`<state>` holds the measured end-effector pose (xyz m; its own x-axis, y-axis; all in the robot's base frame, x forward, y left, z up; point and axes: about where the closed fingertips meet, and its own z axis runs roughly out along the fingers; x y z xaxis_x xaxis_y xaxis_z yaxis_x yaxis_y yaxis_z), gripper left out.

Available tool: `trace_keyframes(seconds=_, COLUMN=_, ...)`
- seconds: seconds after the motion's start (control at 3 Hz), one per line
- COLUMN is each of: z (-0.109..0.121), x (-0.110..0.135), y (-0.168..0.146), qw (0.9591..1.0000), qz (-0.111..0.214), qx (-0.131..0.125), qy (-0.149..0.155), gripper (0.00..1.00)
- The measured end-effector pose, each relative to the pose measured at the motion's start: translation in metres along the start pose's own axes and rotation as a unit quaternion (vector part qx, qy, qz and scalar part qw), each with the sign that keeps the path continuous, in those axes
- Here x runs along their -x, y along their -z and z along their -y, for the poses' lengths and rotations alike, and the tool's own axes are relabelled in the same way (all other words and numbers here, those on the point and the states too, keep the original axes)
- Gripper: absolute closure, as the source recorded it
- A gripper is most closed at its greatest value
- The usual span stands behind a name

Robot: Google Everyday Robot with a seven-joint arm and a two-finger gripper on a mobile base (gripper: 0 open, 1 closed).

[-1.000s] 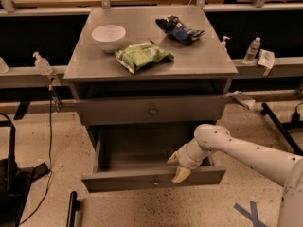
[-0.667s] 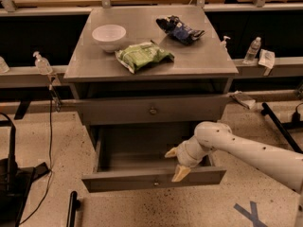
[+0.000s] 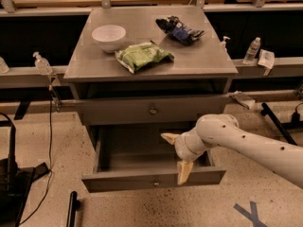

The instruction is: Open middle drawer

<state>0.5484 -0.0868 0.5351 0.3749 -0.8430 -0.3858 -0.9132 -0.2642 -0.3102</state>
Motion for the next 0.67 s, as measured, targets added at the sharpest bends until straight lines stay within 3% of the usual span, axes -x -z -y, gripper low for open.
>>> trace_keyframes(seconds=0.67, z=0.032, x=-0.030, y=0.001, qw=0.9989, qz=-0.011, qx=-0.035, qy=-0.030, gripper=0.41)
